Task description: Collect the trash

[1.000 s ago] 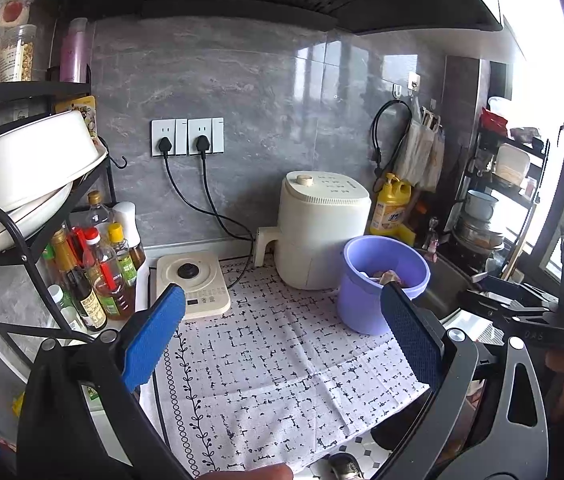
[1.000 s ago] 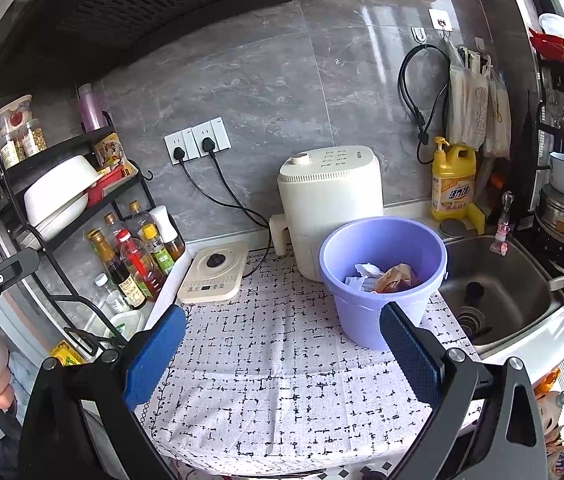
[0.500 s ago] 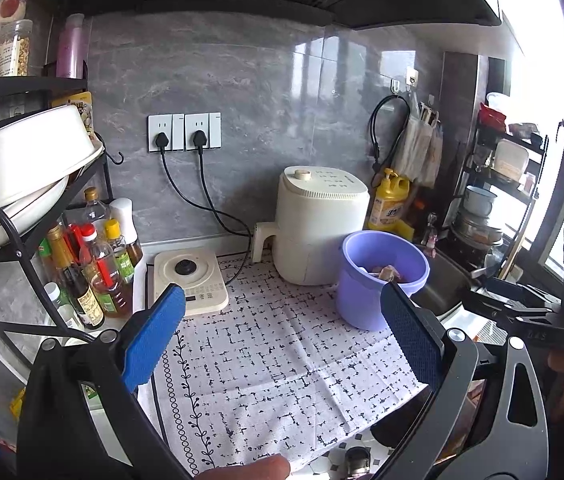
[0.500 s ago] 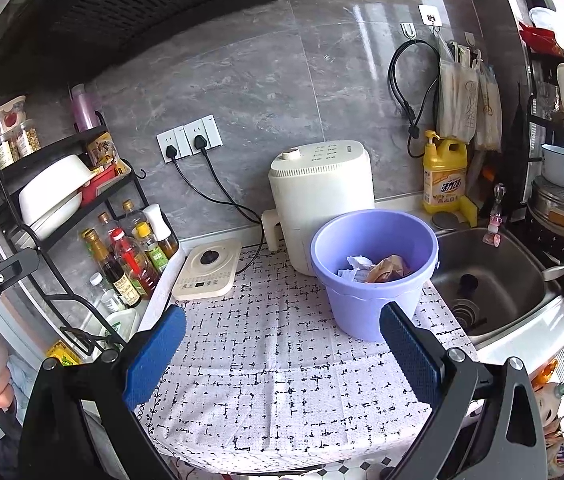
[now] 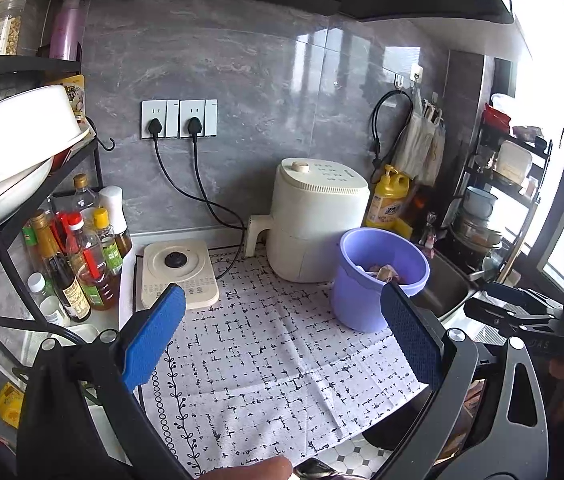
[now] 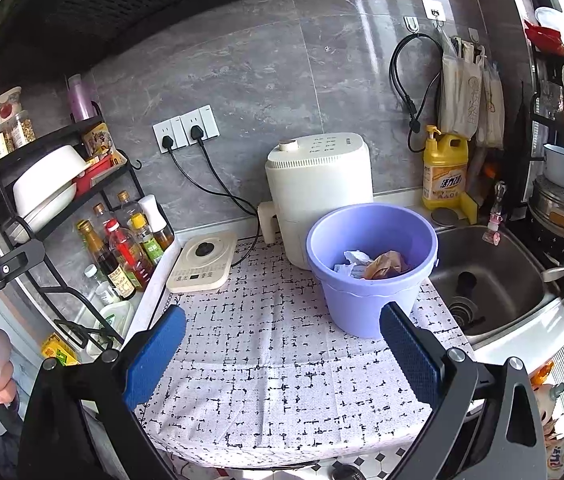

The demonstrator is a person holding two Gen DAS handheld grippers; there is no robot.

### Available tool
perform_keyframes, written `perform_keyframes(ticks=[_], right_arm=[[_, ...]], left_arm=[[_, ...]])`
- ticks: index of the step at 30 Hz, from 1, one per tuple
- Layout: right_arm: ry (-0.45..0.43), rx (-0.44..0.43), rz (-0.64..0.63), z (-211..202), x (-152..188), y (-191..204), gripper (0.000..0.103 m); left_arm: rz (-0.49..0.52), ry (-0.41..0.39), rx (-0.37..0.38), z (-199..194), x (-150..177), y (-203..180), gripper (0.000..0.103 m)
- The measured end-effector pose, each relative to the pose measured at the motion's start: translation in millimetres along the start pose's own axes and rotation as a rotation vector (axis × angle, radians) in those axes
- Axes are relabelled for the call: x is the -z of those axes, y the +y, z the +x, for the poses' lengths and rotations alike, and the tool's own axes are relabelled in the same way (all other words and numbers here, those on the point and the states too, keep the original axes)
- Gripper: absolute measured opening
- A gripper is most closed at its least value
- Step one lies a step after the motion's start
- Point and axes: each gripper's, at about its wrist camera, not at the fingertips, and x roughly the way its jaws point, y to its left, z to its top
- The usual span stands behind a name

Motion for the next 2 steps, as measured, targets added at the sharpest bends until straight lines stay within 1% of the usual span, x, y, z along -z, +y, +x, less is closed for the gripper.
perform_keyframes(ticks=[2], right_arm=[[0.006, 0.000, 0.003, 3.5, -1.5, -2.7, 0.095]], left_arm=[[-0.004, 0.005, 0.003, 6.6, -0.2, -0.1, 0.097]])
